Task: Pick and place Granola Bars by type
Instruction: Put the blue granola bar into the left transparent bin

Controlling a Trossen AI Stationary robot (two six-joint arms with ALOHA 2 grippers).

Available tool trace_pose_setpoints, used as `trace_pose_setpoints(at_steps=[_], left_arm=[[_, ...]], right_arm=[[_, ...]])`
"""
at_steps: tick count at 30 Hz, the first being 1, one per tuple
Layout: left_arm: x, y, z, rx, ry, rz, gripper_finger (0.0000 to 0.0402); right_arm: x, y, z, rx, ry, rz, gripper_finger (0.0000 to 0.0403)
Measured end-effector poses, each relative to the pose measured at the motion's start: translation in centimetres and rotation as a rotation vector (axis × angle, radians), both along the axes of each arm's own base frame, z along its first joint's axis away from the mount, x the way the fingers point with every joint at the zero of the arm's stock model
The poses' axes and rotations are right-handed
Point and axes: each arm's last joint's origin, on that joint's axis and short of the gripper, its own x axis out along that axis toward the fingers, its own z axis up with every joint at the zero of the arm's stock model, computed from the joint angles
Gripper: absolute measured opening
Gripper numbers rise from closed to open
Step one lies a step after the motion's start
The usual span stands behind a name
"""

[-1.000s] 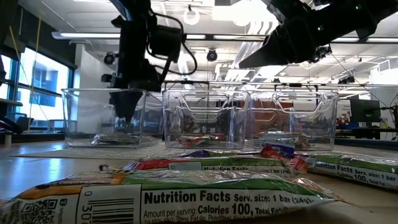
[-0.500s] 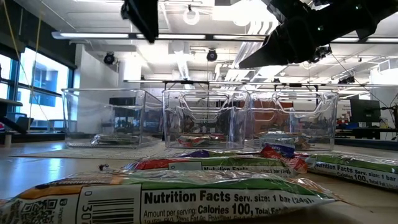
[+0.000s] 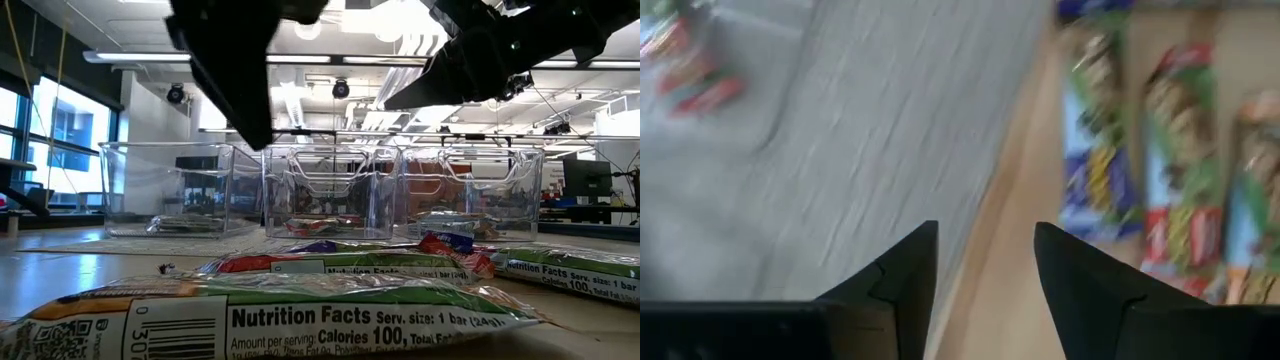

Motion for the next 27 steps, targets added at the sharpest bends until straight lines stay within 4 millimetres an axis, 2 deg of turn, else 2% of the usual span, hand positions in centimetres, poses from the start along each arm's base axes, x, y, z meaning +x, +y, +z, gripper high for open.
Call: trace_pose_setpoints(at_steps=[5,12,27], left_arm=[[1.9,-0.3,-1.6,-0.050,-0.045,-0.069,0.0177],[3.8,-0.4,-3.7,-0.134,-0.078,-0.075,0.0189],[5.0,-1.1,-6.9,-0.197,-0.062,-0.100,0.0189]], right_arm=[[0.0,0.0,0.0,0.000,0.001,0.002,0.0140],[0.0,0.0,0.0,0.000,0.001,0.000,0.0140],[0.0,0.0,0.0,0.000,0.002,0.000,0.0140]])
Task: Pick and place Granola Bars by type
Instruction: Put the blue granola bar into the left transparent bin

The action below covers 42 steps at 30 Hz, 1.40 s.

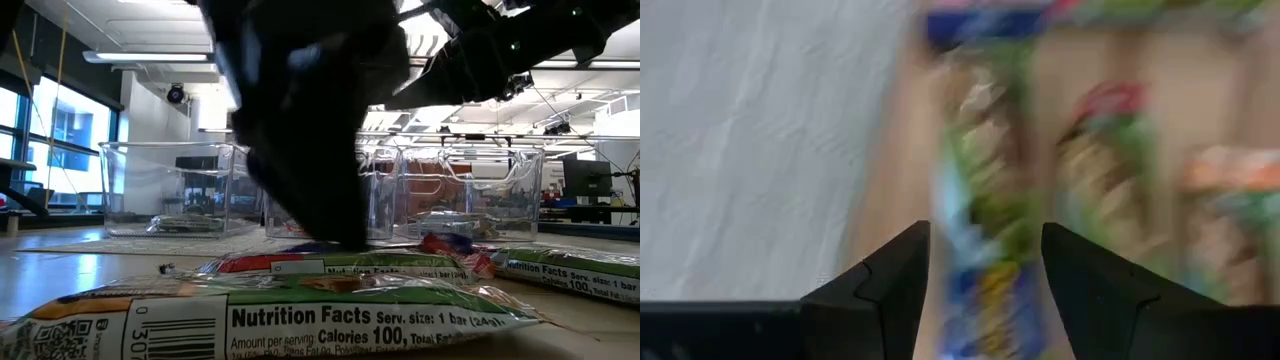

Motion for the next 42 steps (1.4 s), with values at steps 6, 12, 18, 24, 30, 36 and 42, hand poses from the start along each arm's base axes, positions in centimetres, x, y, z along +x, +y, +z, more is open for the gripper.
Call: trace_pose_setpoints(at_steps=[6,12,18,24,30,36,42], left_arm=[[0.4,-0.3,-0.8,-0.034,0.000,-0.016,0.0189],[0.4,-0.3,-1.1,-0.017,0.004,-0.013,0.0189],[0.3,-0.2,-1.2,-0.003,0.018,-0.006,0.0158],[0.1,-0.1,-1.4,0.010,0.045,-0.004,0.0123],[-1.3,0.7,0.5,0.142,0.162,0.023,0.0121],[-3.5,1.7,6.7,0.290,0.253,0.088,0.0121],[-7.1,3.9,12.8,0.454,0.287,0.229,0.0121]], right_arm=[[0.0,0.0,-0.1,-0.001,0.007,0.000,0.0140],[0.0,0.0,-0.1,-0.002,0.010,0.000,0.0140],[0.0,0.0,-0.1,-0.001,0.010,0.000,0.0140],[0.0,0.0,-0.1,-0.002,0.010,0.000,0.0140],[0.0,0.0,-0.1,-0.001,0.011,0.000,0.0140],[0.0,0.0,-0.1,-0.002,0.012,0.000,0.0140],[0.0,0.0,-0.1,-0.002,0.012,0.000,0.0140]])
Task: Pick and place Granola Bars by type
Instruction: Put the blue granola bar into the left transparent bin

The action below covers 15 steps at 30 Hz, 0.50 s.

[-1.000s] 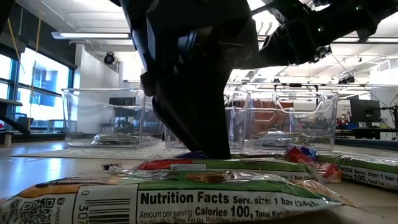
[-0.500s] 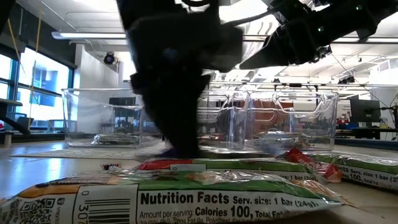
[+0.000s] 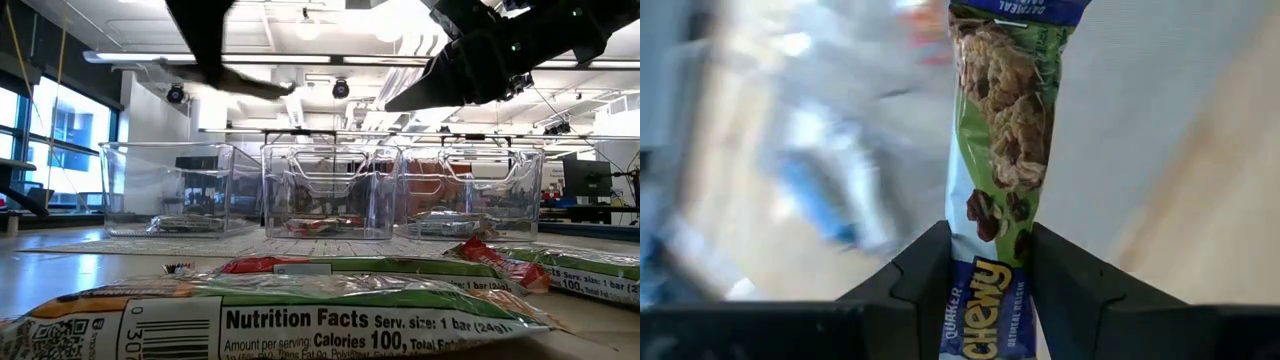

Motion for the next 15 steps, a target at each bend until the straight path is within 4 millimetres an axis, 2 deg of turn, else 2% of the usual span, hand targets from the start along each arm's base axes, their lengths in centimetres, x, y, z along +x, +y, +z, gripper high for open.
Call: trace_pose_setpoints(at_steps=[3,8,11,15], left_arm=[[-1.5,1.2,1.7,0.060,0.001,0.052,0.0121],[-3.4,4.0,2.9,0.054,-0.041,0.100,0.0121],[-4.3,6.1,1.4,0.063,0.002,0.182,0.0121],[-5.0,9.0,-1.2,0.012,-0.030,0.277,0.0121]], right_arm=[[0.0,0.0,0.0,0.000,0.000,0.000,0.0140],[0.0,0.0,0.0,0.000,0.000,0.000,0.0140],[0.0,0.0,0.0,0.000,0.001,0.000,0.0140],[0.0,0.0,0.0,0.000,0.001,0.000,0.0140]])
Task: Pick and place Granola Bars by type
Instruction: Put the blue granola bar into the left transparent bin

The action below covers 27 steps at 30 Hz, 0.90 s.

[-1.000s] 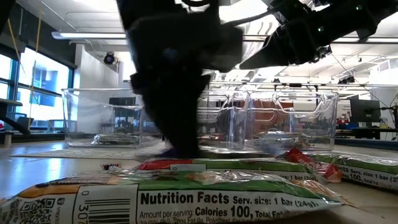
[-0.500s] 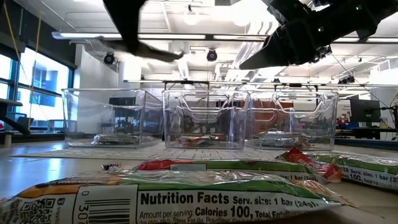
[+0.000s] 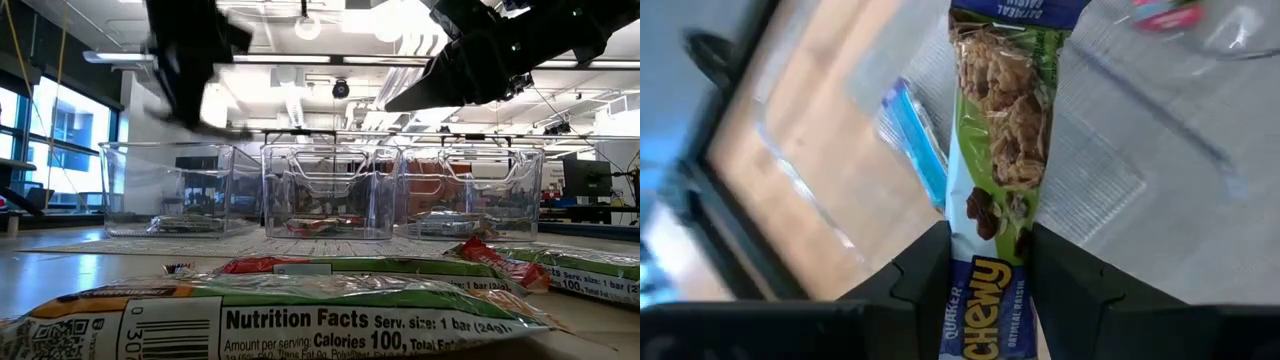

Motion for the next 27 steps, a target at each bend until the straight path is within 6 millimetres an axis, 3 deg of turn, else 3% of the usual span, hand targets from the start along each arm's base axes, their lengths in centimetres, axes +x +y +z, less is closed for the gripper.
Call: trace_pose_setpoints(at_steps=[4,12,22,27], left_arm=[[-0.2,2.3,-3.9,-0.064,-0.028,0.031,0.0121],[-0.6,5.1,-8.8,-0.225,-0.113,0.034,0.0121],[-0.8,5.4,-9.5,-0.253,-0.116,0.000,0.0165],[-0.5,5.6,-8.2,-0.201,-0.098,-0.024,0.0176]], right_arm=[[0.0,0.0,0.0,0.000,0.000,0.000,0.0140],[0.0,0.0,0.0,0.000,0.000,0.000,0.0140],[0.0,0.0,0.0,0.000,0.000,0.000,0.0140],[0.0,0.0,0.0,0.000,0.000,0.000,0.0140]])
